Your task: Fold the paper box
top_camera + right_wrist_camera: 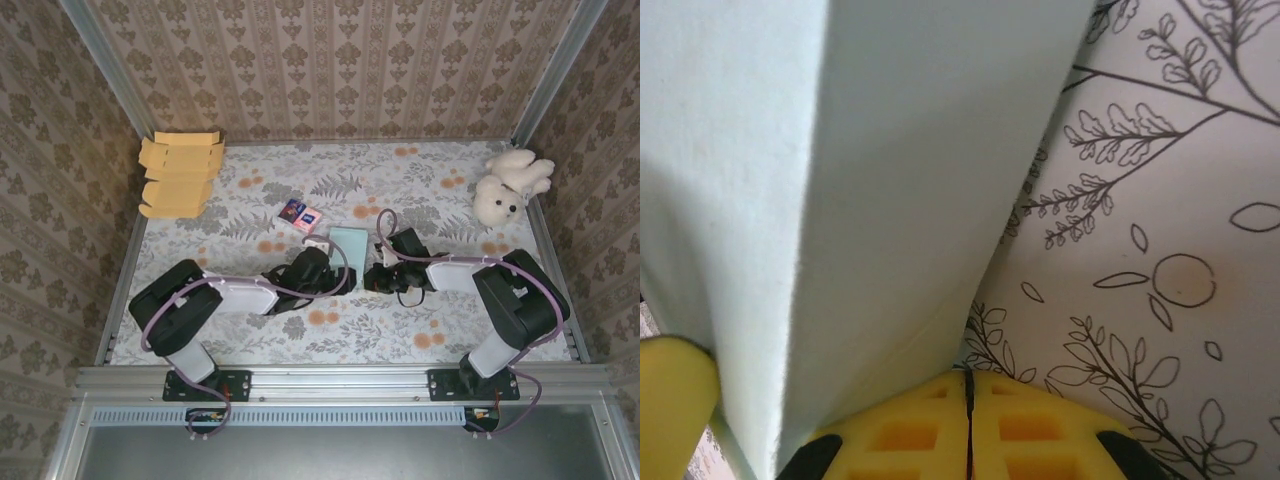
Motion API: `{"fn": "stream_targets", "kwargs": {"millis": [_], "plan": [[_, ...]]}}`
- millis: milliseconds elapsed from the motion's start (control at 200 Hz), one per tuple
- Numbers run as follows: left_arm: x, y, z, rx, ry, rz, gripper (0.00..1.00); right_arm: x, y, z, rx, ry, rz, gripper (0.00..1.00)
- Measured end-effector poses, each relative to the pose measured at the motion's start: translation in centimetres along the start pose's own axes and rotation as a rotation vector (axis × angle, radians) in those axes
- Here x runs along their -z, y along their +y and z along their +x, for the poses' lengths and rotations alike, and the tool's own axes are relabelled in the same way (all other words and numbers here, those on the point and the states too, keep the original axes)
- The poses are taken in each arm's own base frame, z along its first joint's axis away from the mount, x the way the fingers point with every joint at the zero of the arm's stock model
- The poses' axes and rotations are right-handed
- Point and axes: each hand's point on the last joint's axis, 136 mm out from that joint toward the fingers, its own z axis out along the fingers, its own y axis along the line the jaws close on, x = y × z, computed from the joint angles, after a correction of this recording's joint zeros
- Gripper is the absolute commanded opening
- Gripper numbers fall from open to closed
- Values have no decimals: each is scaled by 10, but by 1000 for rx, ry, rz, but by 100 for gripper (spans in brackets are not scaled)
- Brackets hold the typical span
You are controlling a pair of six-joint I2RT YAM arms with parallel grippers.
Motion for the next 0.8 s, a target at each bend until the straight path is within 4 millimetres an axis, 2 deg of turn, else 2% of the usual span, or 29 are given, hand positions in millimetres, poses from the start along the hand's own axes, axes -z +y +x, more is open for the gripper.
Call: {"fn": "stream_targets", "kwargs": {"millis": [130,265,405,590,800], "plan": [[-13,-2,-12,4,-58,-12,86,0,-1,0,-11,2,-2,9],[-16,-3,-18,20,-97,-7,85,1,-2,1,-18,-6,-2,9],[-16,-6,-15,28,-99,-7,85,6,-6,2,-35,-36,9,9],[-8,-16,-1,22,-76,-14,85,13,-15,3,-99,-113,19,9],[-7,-16,1,38,-71,-20,85,13,-14,2,-155,-156,-14,8]]}}
